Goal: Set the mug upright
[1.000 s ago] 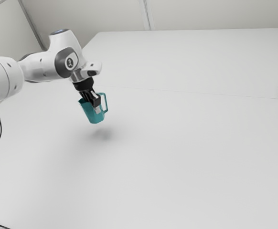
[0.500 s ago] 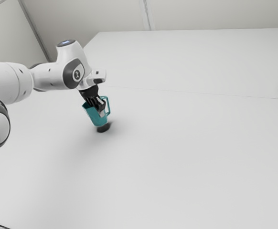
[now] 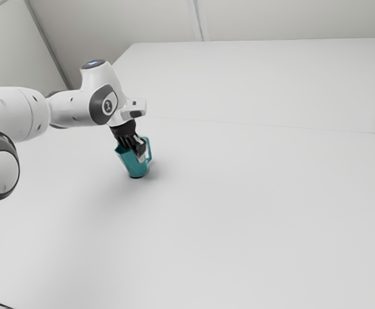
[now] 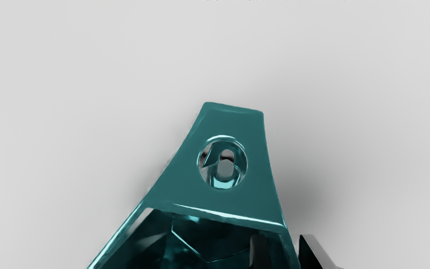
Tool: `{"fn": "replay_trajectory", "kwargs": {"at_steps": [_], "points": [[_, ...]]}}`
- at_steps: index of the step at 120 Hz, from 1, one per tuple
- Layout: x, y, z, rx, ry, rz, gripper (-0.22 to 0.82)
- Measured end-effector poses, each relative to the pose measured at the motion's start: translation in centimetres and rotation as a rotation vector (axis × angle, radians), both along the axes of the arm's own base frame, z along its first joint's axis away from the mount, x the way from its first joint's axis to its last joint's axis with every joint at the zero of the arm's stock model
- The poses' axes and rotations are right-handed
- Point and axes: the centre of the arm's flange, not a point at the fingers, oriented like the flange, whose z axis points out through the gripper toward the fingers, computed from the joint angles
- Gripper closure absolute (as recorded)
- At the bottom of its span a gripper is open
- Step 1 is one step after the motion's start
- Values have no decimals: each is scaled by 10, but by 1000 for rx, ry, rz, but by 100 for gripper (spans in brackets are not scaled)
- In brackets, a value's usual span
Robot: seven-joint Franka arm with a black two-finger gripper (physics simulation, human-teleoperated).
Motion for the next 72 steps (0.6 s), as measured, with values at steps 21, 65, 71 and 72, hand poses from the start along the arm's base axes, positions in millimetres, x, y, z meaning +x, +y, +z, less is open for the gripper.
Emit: {"fn": "replay_trajectory", "kwargs": {"at_steps": [21, 65, 71, 72], "points": [[1, -1, 8, -5, -12, 4, 29], [-50, -41, 195, -16, -121, 13, 5], [-55, -47, 201, -25, -92, 25, 4], [-56, -47, 201, -26, -87, 28, 4]]}}
